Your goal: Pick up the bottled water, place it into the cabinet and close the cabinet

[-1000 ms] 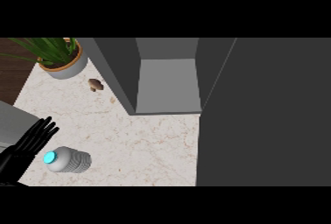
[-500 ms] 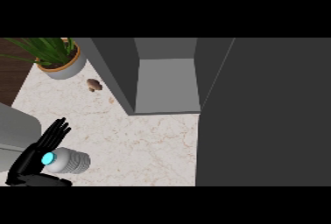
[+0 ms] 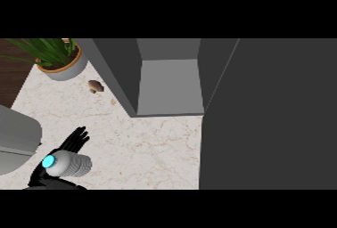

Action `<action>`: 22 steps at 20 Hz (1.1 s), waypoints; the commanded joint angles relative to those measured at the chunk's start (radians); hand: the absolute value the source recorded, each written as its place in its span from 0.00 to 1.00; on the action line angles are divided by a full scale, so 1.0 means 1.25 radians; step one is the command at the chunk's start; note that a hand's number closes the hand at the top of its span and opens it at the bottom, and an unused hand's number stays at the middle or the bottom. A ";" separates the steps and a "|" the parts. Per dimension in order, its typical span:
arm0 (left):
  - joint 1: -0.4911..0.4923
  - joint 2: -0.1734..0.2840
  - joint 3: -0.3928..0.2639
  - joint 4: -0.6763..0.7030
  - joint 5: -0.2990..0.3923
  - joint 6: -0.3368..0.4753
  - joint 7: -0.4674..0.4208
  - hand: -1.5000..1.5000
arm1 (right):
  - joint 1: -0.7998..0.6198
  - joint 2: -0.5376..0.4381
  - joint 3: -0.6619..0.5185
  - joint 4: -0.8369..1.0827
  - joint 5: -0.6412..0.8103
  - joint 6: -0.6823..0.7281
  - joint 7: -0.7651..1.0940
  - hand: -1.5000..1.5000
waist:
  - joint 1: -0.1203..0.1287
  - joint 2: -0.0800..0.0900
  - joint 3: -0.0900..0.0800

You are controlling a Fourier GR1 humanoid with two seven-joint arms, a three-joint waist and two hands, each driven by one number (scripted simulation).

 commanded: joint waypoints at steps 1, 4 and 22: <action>-0.016 -0.019 -0.027 0.076 -0.002 -0.097 -0.134 0.00 | 0.018 -0.004 -0.004 -0.059 -0.022 -0.002 0.020 0.00 | 0.001 0.000 0.000; -0.046 -0.017 -0.006 0.113 0.034 -0.090 -0.132 1.00 | 0.040 -0.008 -0.007 -0.071 -0.036 0.001 0.021 0.00 | 0.000 0.000 0.000; -0.084 -0.170 0.022 0.149 0.146 0.119 -0.147 1.00 | 0.047 -0.011 -0.016 -0.059 -0.029 0.002 -0.005 0.00 | 0.017 -0.003 0.002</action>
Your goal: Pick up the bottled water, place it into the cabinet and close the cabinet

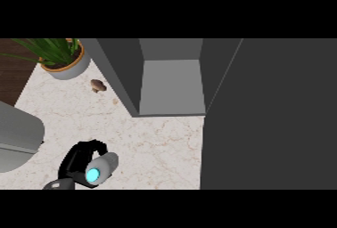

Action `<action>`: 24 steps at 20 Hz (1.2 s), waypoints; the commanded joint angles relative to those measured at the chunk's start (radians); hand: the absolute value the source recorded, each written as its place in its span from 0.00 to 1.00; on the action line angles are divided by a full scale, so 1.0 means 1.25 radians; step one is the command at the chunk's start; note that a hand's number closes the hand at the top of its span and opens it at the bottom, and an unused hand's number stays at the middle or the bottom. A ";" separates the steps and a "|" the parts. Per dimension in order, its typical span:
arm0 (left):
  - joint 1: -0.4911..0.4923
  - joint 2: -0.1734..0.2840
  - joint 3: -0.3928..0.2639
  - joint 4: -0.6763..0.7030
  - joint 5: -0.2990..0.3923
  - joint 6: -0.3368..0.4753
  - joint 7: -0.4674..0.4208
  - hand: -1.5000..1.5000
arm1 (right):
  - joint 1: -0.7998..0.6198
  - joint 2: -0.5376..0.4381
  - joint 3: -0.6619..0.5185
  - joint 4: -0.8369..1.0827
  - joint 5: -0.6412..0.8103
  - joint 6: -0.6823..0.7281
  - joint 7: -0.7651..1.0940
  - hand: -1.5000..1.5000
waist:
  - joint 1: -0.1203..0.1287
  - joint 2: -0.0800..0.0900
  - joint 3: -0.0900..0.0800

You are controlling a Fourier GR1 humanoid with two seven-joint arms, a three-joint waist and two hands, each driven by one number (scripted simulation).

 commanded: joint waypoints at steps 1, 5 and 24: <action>0.007 -0.095 0.061 -0.007 0.057 0.100 -0.094 1.00 | 0.015 -0.001 0.007 -0.056 -0.021 -0.003 0.022 0.00 | 0.007 -0.001 0.000; -0.004 -0.142 0.048 -0.033 0.121 0.175 -0.083 1.00 | 0.012 -0.003 -0.004 -0.042 -0.031 0.002 0.011 0.00 | 0.007 -0.003 0.002; -0.123 -0.146 -0.373 -0.383 0.358 0.598 0.215 1.00 | 0.008 -0.007 -0.043 -0.052 -0.086 0.016 0.030 0.00 | 0.007 -0.004 0.003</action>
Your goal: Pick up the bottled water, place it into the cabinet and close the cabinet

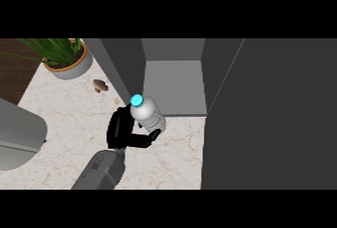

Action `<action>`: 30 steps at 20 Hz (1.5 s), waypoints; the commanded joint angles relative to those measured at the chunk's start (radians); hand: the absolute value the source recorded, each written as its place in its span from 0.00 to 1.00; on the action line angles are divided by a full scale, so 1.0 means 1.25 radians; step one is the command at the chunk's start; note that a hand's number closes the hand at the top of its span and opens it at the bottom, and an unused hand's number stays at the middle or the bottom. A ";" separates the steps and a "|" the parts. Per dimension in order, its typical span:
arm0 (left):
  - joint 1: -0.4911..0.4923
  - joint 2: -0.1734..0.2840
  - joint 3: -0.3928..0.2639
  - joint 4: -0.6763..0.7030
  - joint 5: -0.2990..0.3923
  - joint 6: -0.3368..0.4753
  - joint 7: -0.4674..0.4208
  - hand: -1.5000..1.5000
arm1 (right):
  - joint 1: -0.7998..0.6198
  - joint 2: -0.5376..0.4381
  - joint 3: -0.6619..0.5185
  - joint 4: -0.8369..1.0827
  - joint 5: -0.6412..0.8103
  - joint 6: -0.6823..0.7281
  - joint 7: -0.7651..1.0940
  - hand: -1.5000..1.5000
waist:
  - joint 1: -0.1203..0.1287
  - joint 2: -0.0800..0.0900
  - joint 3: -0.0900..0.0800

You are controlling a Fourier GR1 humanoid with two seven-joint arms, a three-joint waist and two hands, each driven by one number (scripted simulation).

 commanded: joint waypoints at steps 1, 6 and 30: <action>-0.023 -0.001 -0.080 -0.083 -0.005 0.127 0.054 1.00 | 0.032 0.009 0.031 -0.041 -0.007 0.010 -0.010 0.00 | -0.005 -0.001 0.000; -0.171 -0.001 -0.149 -0.096 0.057 0.261 0.159 1.00 | -0.062 0.018 -0.014 -0.022 -0.054 -0.022 0.055 0.00 | -0.003 0.005 0.000; -0.584 0.023 -0.103 0.505 0.054 0.429 0.165 1.00 | -0.066 0.003 -0.109 -0.001 -0.122 0.050 0.010 0.00 | -0.048 0.023 -0.001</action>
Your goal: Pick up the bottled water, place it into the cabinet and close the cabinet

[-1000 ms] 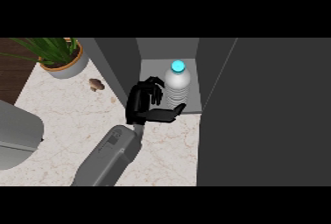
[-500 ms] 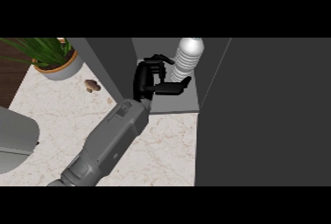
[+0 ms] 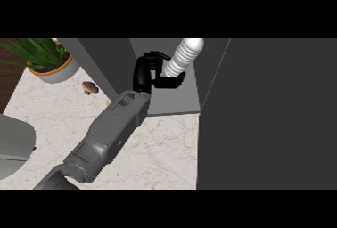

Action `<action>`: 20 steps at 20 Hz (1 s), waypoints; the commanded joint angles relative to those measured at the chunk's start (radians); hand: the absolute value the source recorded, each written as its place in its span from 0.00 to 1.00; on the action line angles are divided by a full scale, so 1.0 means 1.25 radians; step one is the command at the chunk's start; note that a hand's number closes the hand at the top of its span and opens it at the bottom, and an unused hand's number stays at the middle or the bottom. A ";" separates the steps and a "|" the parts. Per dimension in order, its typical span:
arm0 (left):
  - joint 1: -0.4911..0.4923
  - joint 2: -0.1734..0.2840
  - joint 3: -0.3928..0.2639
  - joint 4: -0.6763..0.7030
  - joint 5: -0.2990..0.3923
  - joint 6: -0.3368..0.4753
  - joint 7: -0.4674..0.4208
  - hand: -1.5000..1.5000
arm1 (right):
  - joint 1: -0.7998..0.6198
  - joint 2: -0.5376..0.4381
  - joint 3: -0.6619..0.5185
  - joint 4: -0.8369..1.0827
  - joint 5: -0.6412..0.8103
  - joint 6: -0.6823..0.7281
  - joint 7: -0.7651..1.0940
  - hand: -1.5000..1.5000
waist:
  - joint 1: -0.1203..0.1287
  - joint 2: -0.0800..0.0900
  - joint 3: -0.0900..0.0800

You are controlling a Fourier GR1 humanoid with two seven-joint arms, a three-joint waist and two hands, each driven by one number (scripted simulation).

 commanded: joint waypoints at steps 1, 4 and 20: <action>-0.047 0.009 0.038 0.094 0.003 0.031 0.003 1.00 | 0.011 -0.013 -0.024 -0.019 -0.096 0.022 0.018 0.00 | -0.007 0.005 0.000; -0.043 0.021 0.079 0.115 0.026 0.019 -0.051 1.00 | -0.007 0.000 -0.014 -0.022 -0.075 0.016 0.015 0.00 | -0.008 0.008 -0.001; -0.138 0.051 0.064 0.230 -0.037 0.088 -0.098 0.00 | -0.015 -0.013 -0.029 0.009 -0.088 0.068 -0.007 0.00 | -0.028 0.017 -0.001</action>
